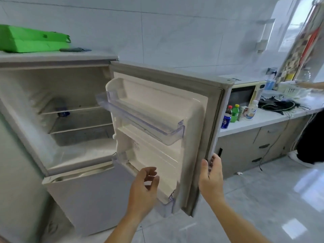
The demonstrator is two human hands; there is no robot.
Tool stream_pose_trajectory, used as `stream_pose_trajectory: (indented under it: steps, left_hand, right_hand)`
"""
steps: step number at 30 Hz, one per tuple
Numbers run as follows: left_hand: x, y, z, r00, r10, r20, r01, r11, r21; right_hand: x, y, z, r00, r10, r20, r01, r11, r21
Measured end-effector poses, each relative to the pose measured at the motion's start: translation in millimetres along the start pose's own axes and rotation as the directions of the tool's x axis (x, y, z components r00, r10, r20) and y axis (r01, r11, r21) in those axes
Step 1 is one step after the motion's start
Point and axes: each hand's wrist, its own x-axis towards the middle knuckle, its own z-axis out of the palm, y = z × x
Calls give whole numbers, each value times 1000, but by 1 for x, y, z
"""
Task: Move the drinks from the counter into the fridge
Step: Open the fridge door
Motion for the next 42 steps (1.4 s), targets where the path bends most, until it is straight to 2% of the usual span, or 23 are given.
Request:
stream_pose_trajectory:
  steps: [2,5,12,17,24,30,37,42]
  left_hand:
    - [20,-2,24,999,-7,35,6,1000,12]
    - [49,-2,55,997,-9,76,7,999,35]
    - [102,-22,111,996,-87,26,85,992,94]
    - [128,-36,162,985,-172,-31,175,974,146]
    - [170,-14,243,964,-210,-164,243,943,226]
    - [191,-6,291,947,-221,-232,271,938,216]
    - [216,-4,335,970,-164,-182,182,980,84]
    - [229,-6,375,989,-144,19,143,989,42]
  right_hand:
    - [40,12,-8,997,78,-25,-79,997,-5]
    - [102,23,-19,991,135,13,-135,990,32]
    - [222,49,-21,971,183,152,-184,983,-5]
    - [304,71,-5,956,141,256,-153,988,26]
    - [404,93,24,898,86,432,-110,994,30]
    - [427,115,35,874,-46,483,-14,993,120]
    - [437,120,26,833,-87,546,15,991,136]
    - [448,143,-10,884,-20,467,16,1000,13]
